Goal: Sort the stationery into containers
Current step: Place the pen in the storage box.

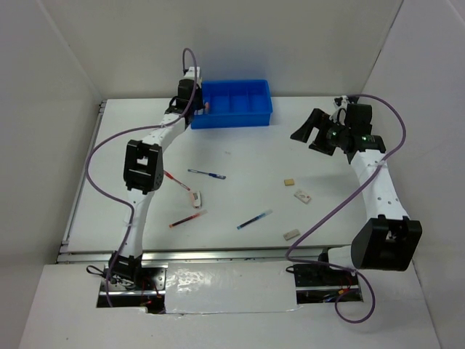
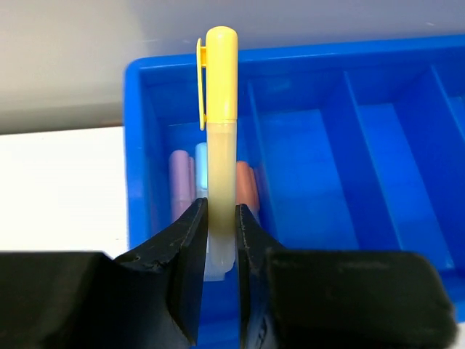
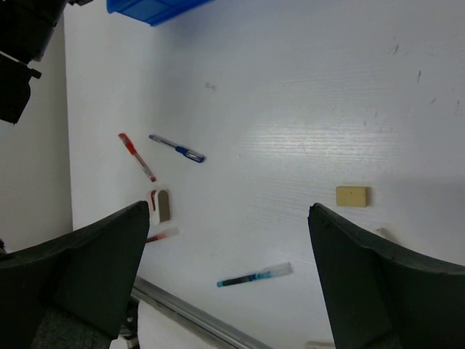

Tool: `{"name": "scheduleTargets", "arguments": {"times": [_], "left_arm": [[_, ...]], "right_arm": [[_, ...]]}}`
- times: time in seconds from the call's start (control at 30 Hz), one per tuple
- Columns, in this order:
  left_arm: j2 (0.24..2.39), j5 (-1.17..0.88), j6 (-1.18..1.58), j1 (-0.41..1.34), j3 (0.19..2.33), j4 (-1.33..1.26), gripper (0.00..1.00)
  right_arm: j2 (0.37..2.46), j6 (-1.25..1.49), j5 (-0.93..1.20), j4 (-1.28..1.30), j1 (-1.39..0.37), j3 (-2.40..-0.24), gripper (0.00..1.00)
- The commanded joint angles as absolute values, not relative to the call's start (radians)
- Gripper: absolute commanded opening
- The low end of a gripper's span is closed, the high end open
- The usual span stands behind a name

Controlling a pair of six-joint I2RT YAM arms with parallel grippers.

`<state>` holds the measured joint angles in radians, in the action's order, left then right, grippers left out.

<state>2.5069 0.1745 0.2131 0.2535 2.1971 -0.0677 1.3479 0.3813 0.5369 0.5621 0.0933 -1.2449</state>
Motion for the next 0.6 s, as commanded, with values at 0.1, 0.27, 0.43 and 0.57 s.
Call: {"name": "scheduleTargets", "arguments": {"times": [0.1,0.27,0.43,0.57], "left_arm": [[2.503,0.181,0.225,0.238,2.203,-0.095,0.48],[2.459,0.114,0.229,0.229,2.206,-0.091,0.63],[2.334,0.042,0.251,0.192,2.260,-0.012,0.63],[2.110,-0.365,0.184,0.048,2.067,0.041,0.57]], "right_arm": [[1.359,0.338,0.511,0.577,0.048,-1.302,0.95],[1.355,0.324,0.480,0.580,0.008,-1.310,0.94],[1.328,0.290,0.457,0.598,0.006,-1.327,0.94],[1.275,0.197,0.485,0.621,0.006,-1.306,0.93]]}}
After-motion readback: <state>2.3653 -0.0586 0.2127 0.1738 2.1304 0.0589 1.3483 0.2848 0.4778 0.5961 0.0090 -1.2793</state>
